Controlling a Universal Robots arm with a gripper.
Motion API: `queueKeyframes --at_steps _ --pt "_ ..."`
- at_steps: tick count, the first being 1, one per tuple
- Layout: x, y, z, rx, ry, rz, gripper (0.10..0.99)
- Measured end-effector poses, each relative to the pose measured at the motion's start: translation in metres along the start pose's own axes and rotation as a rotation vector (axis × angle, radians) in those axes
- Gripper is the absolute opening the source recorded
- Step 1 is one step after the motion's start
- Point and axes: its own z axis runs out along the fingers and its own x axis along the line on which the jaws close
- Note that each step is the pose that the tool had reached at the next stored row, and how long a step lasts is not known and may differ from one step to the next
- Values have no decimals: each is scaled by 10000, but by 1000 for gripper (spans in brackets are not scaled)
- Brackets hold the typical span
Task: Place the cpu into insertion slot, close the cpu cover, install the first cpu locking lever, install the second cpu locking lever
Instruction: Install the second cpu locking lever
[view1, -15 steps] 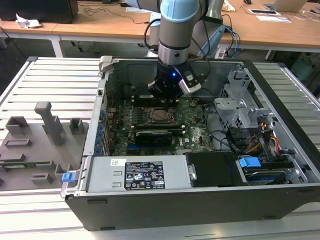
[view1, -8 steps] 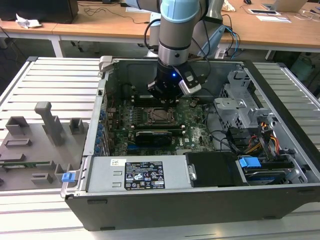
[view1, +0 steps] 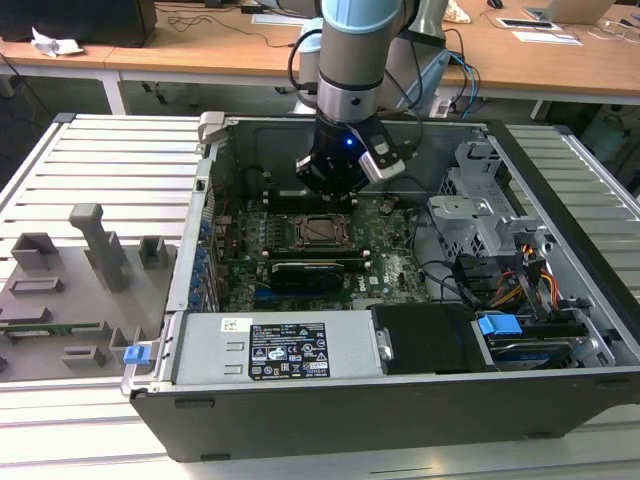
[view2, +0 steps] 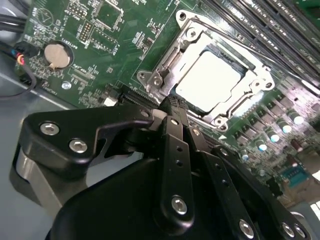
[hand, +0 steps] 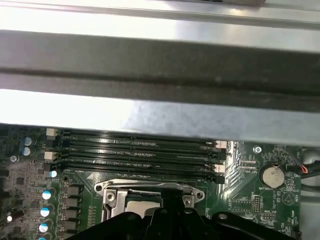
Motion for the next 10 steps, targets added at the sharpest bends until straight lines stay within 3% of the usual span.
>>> queueKeyframes --at_steps 3,10 --pt "-1 6 -86 0 0 -1 106" --pt "4 -72 -95 0 0 -1 106"
